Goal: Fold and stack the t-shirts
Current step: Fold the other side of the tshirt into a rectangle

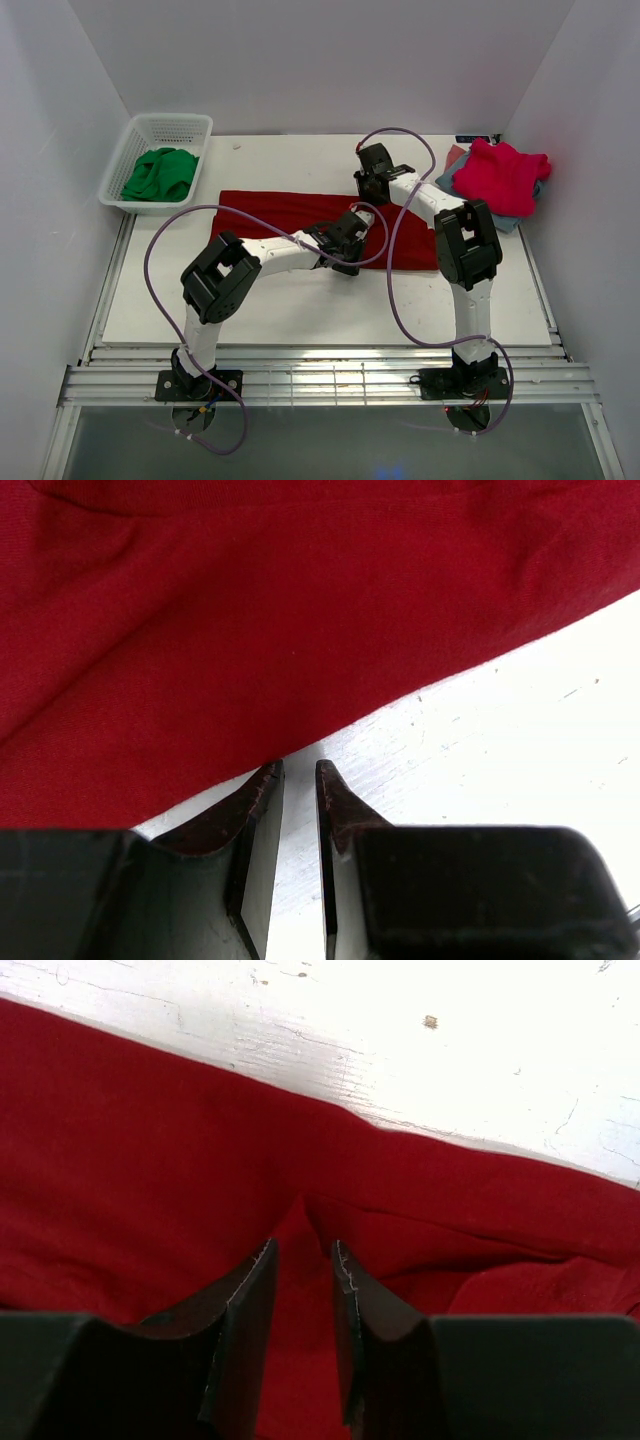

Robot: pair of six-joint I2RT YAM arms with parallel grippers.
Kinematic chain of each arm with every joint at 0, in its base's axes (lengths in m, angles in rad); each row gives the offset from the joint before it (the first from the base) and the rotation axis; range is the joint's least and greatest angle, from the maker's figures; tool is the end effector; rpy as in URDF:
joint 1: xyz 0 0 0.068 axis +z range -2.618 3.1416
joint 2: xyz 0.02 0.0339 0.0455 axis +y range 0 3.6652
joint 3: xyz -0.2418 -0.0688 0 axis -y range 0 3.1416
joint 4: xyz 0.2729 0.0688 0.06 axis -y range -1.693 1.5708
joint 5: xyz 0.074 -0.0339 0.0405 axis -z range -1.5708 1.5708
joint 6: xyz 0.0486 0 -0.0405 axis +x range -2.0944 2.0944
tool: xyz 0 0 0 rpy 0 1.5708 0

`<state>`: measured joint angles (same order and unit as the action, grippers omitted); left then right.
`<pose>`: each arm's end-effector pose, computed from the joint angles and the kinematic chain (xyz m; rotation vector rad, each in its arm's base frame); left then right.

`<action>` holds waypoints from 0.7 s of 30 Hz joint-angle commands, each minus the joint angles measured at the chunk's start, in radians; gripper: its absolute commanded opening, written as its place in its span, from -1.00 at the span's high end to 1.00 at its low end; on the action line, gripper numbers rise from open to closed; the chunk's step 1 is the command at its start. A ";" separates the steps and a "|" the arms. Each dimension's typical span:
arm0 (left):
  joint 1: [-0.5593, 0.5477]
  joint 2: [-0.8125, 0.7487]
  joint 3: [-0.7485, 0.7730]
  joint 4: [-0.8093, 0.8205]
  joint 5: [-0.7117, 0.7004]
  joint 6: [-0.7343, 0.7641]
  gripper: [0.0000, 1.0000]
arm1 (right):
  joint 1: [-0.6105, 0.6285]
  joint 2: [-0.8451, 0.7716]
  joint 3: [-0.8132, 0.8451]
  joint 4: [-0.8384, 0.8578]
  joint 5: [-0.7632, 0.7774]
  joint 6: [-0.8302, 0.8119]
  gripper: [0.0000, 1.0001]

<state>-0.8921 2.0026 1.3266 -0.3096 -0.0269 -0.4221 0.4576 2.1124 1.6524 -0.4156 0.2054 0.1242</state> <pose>0.2768 -0.3412 0.1070 0.6010 2.5558 -0.4551 0.4473 0.2092 0.1599 -0.3124 2.4014 0.0125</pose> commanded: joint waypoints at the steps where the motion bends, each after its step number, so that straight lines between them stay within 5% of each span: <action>1: -0.002 -0.011 -0.044 -0.074 -0.011 -0.009 0.39 | -0.005 0.006 -0.003 -0.011 -0.015 0.008 0.32; 12: -0.002 -0.019 -0.049 -0.074 -0.018 -0.009 0.38 | -0.005 0.035 0.000 -0.023 -0.017 0.005 0.35; 21: -0.004 -0.022 -0.052 -0.074 -0.022 -0.014 0.39 | -0.004 0.050 0.020 -0.038 -0.026 -0.003 0.67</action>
<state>-0.8921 1.9961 1.3155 -0.3019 -0.0368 -0.4335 0.4576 2.1555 1.6527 -0.4423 0.1940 0.1211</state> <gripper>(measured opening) 0.306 0.186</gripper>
